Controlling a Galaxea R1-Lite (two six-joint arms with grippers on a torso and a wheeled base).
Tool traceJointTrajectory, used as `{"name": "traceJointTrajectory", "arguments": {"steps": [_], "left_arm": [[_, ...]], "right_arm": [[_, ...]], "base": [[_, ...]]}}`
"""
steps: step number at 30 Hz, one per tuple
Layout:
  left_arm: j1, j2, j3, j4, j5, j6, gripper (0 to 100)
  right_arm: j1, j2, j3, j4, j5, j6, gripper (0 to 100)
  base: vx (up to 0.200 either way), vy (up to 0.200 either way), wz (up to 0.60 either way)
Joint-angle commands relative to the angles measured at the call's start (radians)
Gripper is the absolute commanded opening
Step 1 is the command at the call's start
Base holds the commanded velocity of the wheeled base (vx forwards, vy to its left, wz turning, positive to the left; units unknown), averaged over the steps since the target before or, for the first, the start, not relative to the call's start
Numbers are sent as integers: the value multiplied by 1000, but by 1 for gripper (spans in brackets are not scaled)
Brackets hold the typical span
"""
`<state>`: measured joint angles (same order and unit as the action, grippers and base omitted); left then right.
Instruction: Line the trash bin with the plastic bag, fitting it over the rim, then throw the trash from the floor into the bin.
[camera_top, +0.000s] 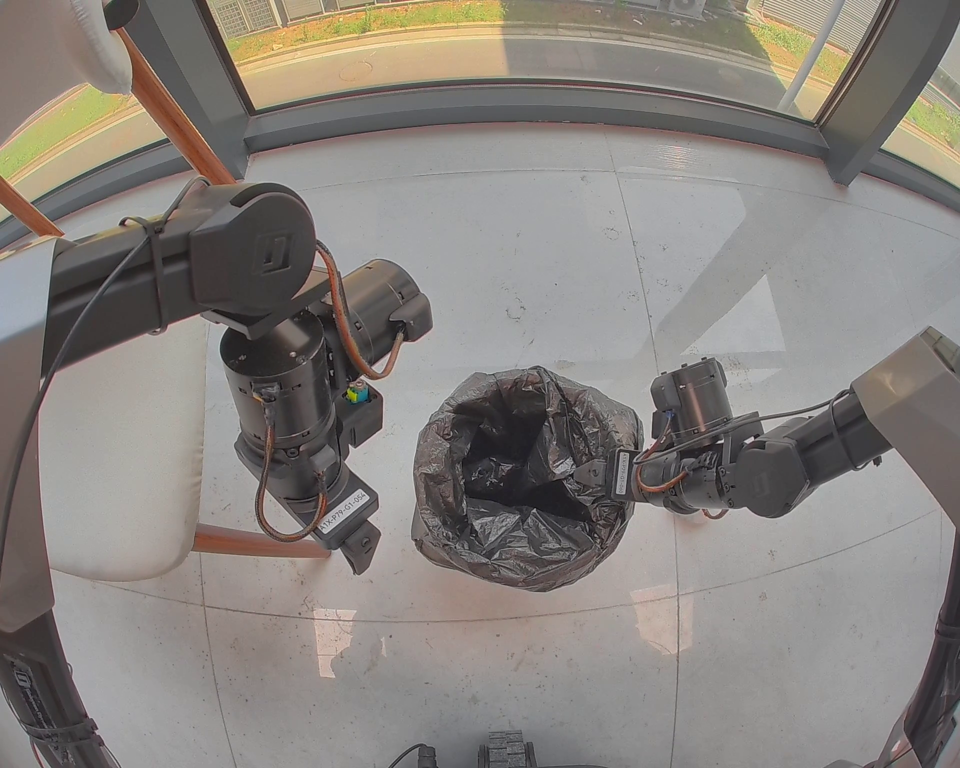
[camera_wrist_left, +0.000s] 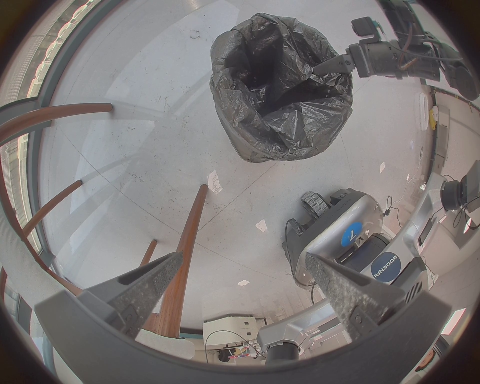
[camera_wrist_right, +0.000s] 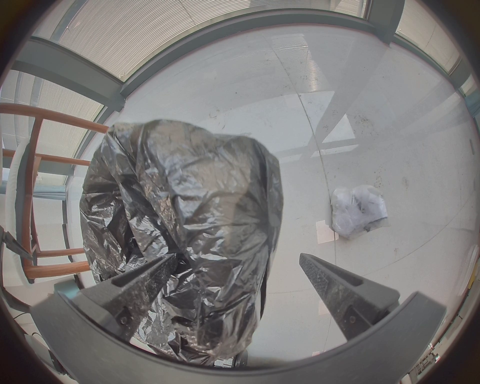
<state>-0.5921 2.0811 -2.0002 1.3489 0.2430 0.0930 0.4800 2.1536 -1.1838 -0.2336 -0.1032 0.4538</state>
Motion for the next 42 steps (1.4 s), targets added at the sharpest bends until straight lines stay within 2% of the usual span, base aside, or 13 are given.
{"name": "traceJointTrajectory", "arguments": {"steps": [1, 6, 12, 14, 15, 17, 21, 32, 33, 35, 38, 40, 42], "left_arm": [[0, -3, 0, 1, 1, -1, 100], [0, -4, 0, 4, 2, -1, 100], [-2, -13, 0, 4, 2, -1, 100], [-2, -15, 0, 4, 2, 1, 100], [-2, -15, 0, 4, 2, 1, 100], [-2, -18, 0, 21, 2, 2, 100], [-3, -36, 0, 110, 1, 1, 100], [-28, -35, 0, 217, -5, 10, 100], [-75, -35, 0, 217, -4, -6, 100], [-97, -36, 0, 219, -1, -33, 100], [-144, -62, 0, 222, -2, -167, 100], [-192, -142, 0, 222, -2, -245, 100], [-227, -317, 0, 220, -11, -291, 100]], "right_arm": [[-18, -74, 21, 2, 8, 0, 100], [-52, -186, 76, 13, 19, 0, 100], [-190, -324, 242, 13, 99, -12, 100], [-288, -319, 322, 2, 132, -53, 100], [-288, -319, 322, 2, 132, -53, 100], [-379, -299, 366, 2, 149, -144, 100], [-457, -250, 406, -13, 169, -238, 100], [-491, -83, 412, -273, 177, -259, 100], [-492, -58, 411, -299, 177, -265, 100], [-495, -41, 406, -312, 177, -265, 100], [-498, -11, 412, -329, 177, -267, 100], [-498, -8, 415, -331, 177, -267, 100], [-498, 0, 415, -331, 177, -267, 100]], "base": [[0, 0, 0], [0, 0, 0], [0, 0, 0], [0, 0, 0], [0, 0, 0], [0, 0, 0], [0, 0, 0], [0, 0, 0], [0, 0, 0], [0, 0, 0], [0, 0, 0], [0, 0, 0], [0, 0, 0]]}}
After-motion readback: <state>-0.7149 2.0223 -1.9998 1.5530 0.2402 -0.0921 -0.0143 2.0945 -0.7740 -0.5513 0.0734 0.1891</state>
